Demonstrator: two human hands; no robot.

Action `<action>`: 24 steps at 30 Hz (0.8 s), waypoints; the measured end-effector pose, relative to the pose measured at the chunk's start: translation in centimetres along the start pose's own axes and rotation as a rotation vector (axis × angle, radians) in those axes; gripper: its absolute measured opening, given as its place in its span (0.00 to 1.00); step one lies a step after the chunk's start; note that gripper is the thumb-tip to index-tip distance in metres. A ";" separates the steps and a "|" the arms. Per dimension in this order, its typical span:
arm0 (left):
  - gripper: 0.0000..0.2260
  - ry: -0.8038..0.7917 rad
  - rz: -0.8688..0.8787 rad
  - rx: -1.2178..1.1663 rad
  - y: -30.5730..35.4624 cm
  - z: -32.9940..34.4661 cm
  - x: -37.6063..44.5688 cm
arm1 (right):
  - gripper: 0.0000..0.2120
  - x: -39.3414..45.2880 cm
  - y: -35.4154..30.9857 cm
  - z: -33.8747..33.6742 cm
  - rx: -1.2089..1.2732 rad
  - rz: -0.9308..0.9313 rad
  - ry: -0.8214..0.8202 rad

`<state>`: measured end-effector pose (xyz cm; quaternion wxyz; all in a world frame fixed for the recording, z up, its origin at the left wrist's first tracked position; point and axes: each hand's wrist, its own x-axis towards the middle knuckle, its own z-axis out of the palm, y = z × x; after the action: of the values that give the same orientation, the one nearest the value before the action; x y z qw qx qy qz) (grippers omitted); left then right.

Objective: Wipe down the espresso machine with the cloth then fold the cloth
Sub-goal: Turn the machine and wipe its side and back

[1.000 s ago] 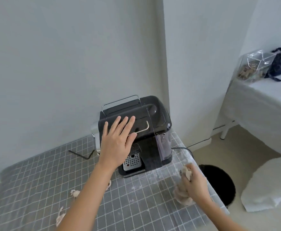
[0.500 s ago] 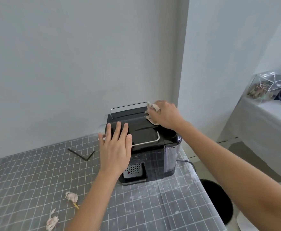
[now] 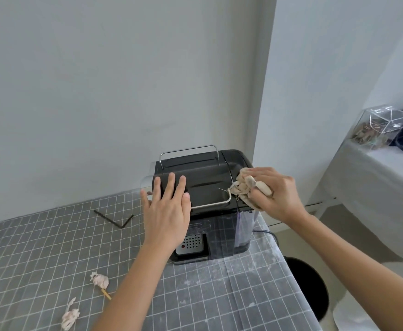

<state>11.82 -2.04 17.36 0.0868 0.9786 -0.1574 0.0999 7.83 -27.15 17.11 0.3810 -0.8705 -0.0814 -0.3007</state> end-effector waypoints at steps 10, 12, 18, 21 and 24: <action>0.28 -0.016 -0.007 0.000 0.0 -0.1 0.0 | 0.24 11.2 1.3 5.2 -0.194 0.413 -0.273; 0.27 -0.010 -0.011 0.001 0.1 -0.1 0.0 | 0.24 11.3 2.1 5.2 -0.191 0.481 -0.247; 0.26 -0.008 -0.021 0.014 0.2 0.1 -0.1 | 0.23 8.0 1.0 3.8 -0.225 0.410 -0.150; 0.26 -0.007 -0.024 0.024 0.2 0.2 0.0 | 0.21 4.3 -0.1 2.2 -0.153 0.312 -0.090; 0.27 -0.009 -0.024 0.022 0.3 0.2 0.0 | 0.15 0.4 -1.2 1.4 -0.149 0.249 0.010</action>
<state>11.81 -2.37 17.19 0.0768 0.9817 -0.1451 0.0962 8.38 -25.38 17.31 0.3503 -0.8982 0.0517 -0.2605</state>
